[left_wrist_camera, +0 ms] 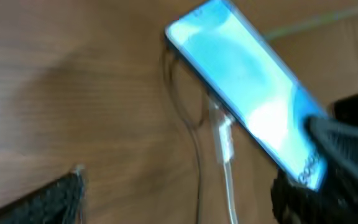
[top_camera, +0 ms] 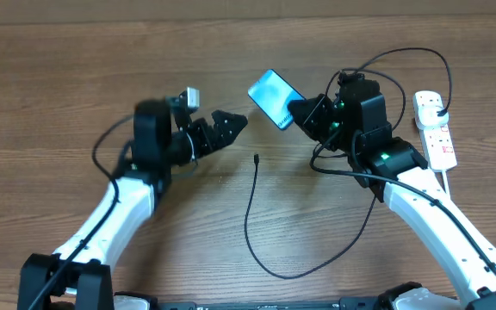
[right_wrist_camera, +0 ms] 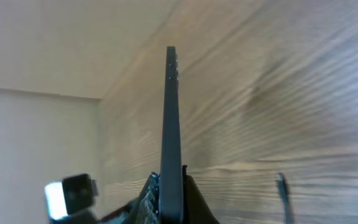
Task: Plug charger to phone and switch on socket
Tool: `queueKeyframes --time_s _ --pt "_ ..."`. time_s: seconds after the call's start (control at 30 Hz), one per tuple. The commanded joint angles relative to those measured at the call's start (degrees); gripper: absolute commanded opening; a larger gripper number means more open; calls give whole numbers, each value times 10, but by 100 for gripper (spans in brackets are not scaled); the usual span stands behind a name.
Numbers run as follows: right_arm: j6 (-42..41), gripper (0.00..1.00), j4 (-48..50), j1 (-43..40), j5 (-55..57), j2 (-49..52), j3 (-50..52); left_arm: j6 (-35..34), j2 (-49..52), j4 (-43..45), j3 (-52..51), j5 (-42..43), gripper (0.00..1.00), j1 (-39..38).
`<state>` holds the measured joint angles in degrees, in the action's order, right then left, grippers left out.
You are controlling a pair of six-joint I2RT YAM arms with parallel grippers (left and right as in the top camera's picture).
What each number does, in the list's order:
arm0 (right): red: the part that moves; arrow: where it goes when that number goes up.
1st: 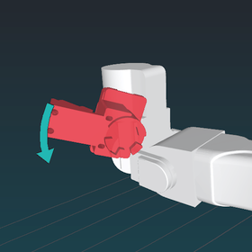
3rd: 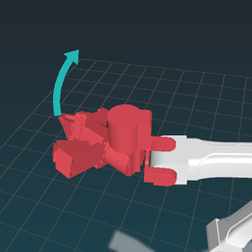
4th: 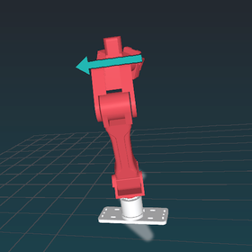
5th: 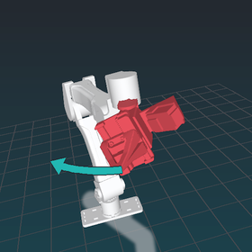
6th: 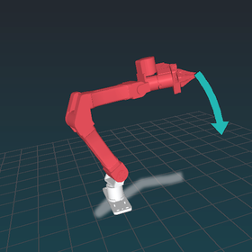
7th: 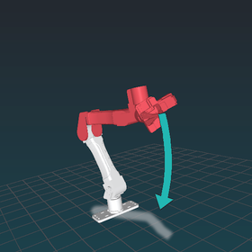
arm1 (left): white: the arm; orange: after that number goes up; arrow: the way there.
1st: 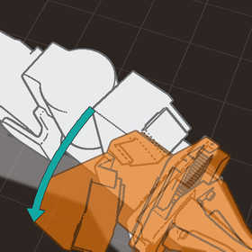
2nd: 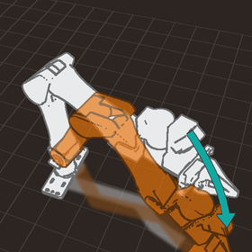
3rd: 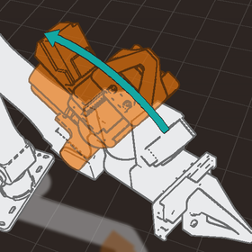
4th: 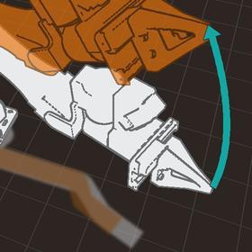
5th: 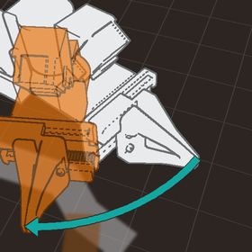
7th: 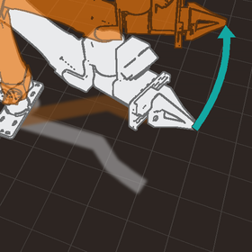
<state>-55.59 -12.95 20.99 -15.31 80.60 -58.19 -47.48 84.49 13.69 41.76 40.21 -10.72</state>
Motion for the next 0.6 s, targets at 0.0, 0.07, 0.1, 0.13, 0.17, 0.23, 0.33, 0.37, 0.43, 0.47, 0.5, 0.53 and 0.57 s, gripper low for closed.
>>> queueKeyframes --time_s 0.0,0.07,0.1,0.13,0.17,0.23,0.33,0.37,0.43,0.47,0.5,0.53,0.57 --pt "-16 4 31 -1 -49 27 -10 -136 -6 165 -87 19 100 2" --pt "-19 4 61 -1 -75 47 -10 -174 -6 228 -117 -8 99 2" --pt "-31 4 77 -1 -88 59 -10 -189 -6 237 -125 -21 100 2" --pt "-34 4 87 -1 -94 66 -10 -198 -6 241 -129 -30 100 2" --pt "-39 4 98 -1 -101 73 -10 -200 -6 245 -131 -35 100 2" --pt "-46 4 122 -1 -119 90 -10 -206 -6 268 -131 -45 100 2" --pt "-57 4 150 -1 -145 108 -10 -219 -3 314 -131 -73 100 2" --pt "-59 4 158 -1 -154 111 -10 -221 -2 323 -131 -76 100 2" --pt "-64 4 176 -1 -169 117 -10 -234 4 342 -131 -82 100 2" --pt "-75 4 189 -1 -182 122 -10 -248 11 352 -131 -86 100 2" --pt "-82 4 210 0 -201 128 -10 -264 23 368 -131 -92 100 2" --pt "-84 4 217 0 -209 130 -10 -273 30 379 -131 -93 100 2" --pt "-86 4 220 2 -211 130 -10 -277 38 397 -131 -93 100 2"
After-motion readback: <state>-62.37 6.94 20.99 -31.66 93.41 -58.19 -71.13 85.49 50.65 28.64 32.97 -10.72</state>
